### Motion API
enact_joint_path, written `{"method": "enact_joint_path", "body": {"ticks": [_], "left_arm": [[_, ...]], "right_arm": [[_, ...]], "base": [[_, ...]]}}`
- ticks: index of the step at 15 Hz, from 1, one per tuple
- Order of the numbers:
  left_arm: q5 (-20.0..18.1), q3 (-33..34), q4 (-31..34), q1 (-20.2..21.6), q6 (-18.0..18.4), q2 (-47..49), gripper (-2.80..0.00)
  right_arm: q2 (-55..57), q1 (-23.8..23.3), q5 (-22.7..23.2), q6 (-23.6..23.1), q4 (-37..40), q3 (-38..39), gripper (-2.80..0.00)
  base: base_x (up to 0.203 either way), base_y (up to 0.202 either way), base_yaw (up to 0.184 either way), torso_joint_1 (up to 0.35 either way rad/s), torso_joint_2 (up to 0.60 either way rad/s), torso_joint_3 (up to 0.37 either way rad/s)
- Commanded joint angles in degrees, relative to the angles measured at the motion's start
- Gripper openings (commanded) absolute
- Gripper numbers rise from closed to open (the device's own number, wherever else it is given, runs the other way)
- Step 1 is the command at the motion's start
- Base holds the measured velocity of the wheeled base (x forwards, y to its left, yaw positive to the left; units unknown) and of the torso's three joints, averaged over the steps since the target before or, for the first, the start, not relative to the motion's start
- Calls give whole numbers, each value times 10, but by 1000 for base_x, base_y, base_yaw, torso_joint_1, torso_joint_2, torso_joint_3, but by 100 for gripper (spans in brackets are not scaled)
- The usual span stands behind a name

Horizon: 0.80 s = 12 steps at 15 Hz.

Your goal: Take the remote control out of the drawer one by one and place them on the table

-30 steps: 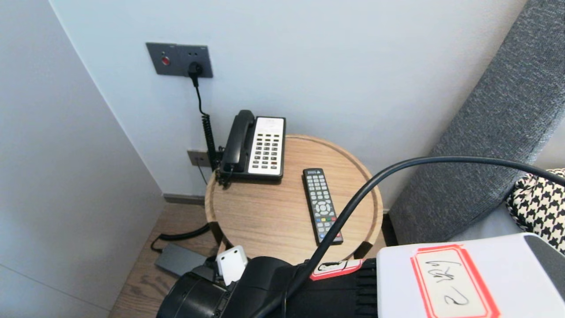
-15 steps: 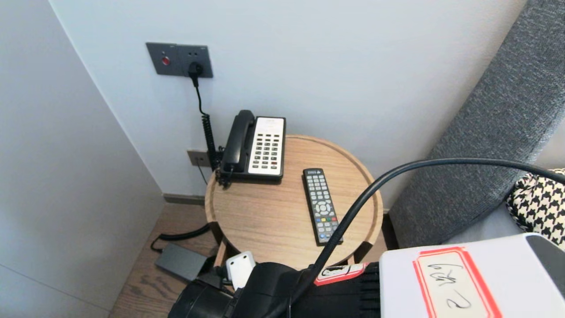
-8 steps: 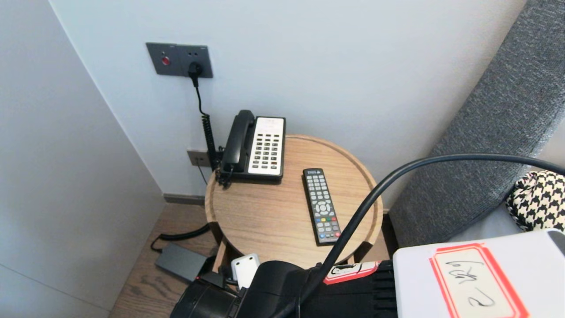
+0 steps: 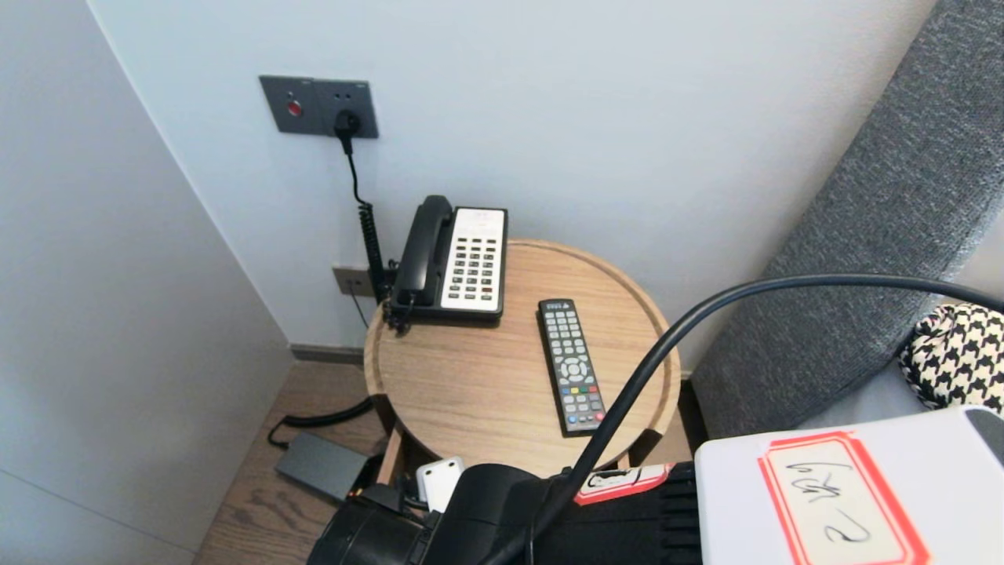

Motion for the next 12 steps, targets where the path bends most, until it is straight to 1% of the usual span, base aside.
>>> {"method": "enact_joint_path", "body": {"ticks": [1, 3, 12], "left_arm": [[0, 7, 0, 0, 0, 0, -280], [0, 6, 0, 0, 0, 0, -280], [0, 6, 0, 0, 0, 0, -280]], "right_arm": [[2, 0, 5, 4, 2, 4, 0], [4, 0, 6, 11, 2, 8, 0], [10, -3, 3, 10, 1, 5, 0]], "base": [[0, 0, 0, 0, 0, 0], [0, 0, 0, 0, 0, 0], [0, 0, 0, 0, 0, 0]]}}
